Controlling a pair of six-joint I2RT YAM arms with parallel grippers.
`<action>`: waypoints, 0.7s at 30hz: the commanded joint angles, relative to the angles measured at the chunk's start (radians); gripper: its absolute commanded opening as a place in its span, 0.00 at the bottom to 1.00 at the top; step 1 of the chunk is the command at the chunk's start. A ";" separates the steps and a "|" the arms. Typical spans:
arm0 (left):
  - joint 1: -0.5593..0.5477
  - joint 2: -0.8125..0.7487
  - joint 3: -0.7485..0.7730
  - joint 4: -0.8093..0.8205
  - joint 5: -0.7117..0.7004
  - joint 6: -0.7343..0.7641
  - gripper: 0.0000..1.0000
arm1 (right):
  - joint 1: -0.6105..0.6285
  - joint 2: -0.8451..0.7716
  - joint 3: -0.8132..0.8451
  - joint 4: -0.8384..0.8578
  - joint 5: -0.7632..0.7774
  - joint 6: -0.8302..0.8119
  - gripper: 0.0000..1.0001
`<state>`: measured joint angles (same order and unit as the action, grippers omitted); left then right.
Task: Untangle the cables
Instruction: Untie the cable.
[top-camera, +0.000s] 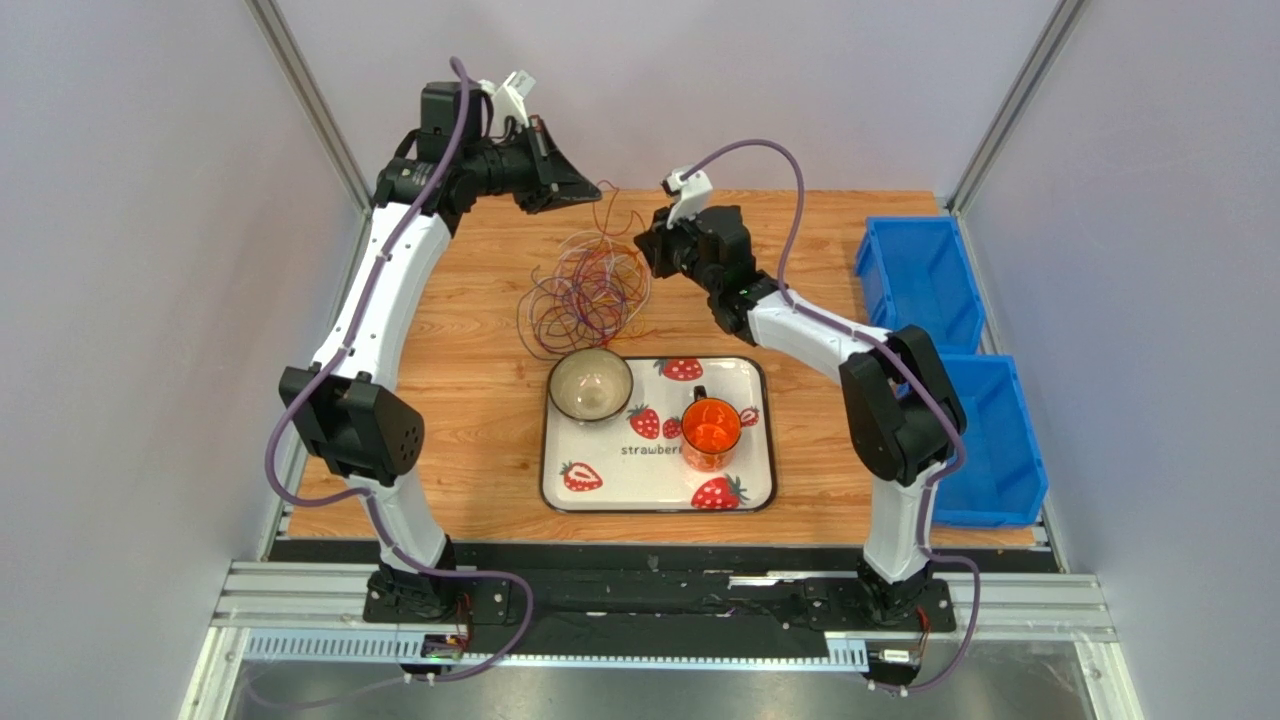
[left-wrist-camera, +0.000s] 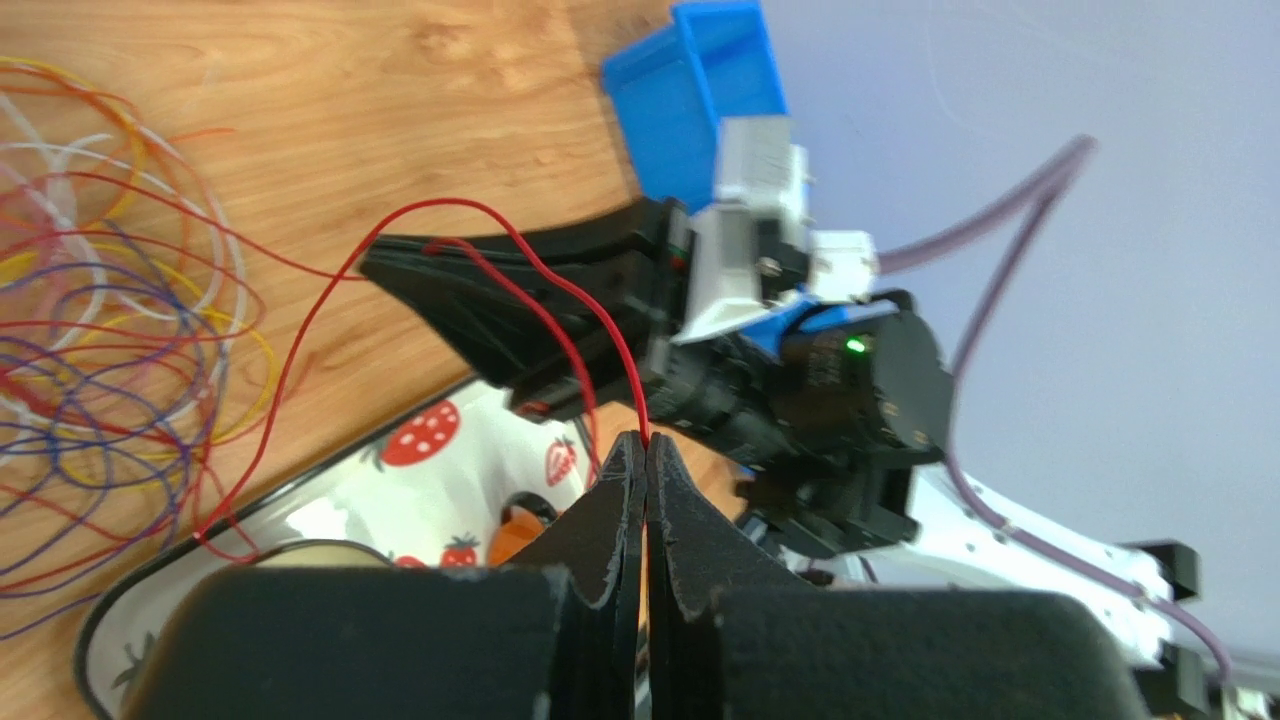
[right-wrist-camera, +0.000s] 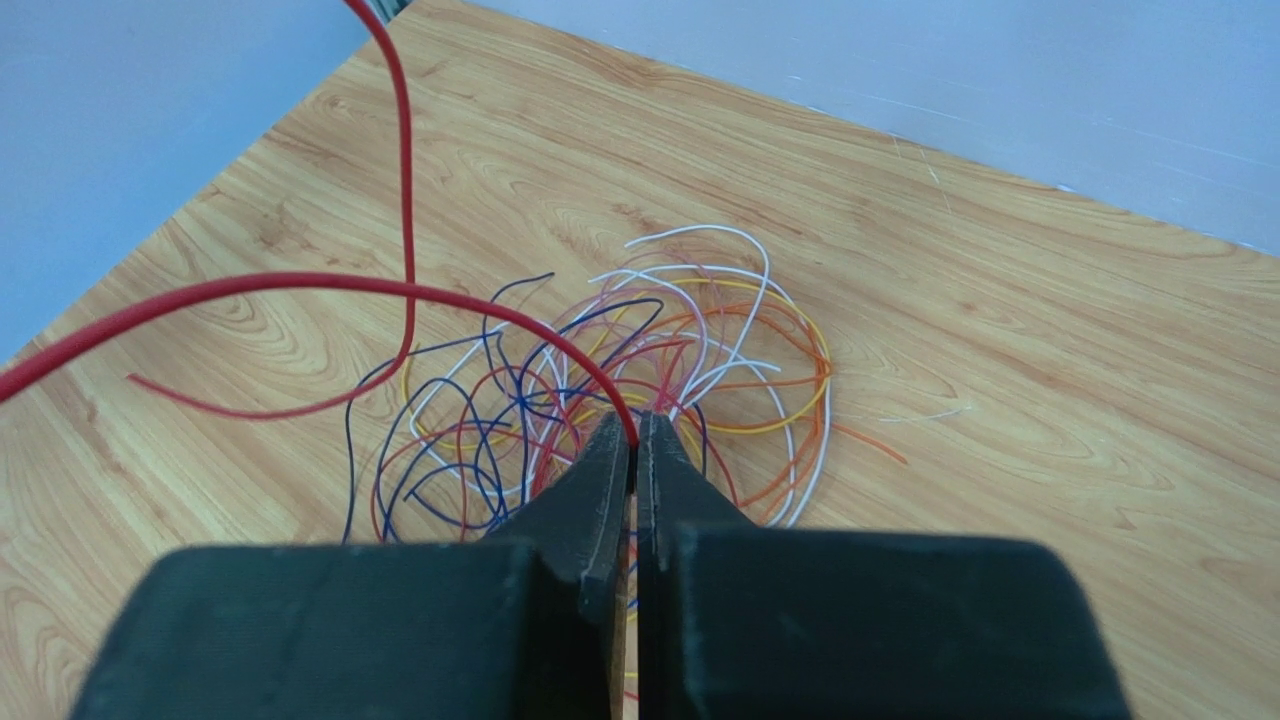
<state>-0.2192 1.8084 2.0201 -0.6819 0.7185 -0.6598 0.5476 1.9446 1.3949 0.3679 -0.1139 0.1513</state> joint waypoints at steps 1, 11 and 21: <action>0.035 -0.081 -0.007 -0.064 -0.121 0.083 0.00 | 0.006 -0.163 0.087 -0.067 0.005 -0.051 0.00; 0.078 -0.066 -0.119 -0.032 -0.191 0.131 0.05 | 0.014 -0.352 0.260 -0.162 -0.015 -0.091 0.00; 0.078 -0.034 -0.230 0.047 -0.172 0.131 0.48 | 0.035 -0.431 0.418 -0.250 -0.007 -0.186 0.00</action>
<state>-0.1474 1.7721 1.8114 -0.6849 0.5461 -0.5438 0.5846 1.5494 1.7294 0.1677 -0.1329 0.0330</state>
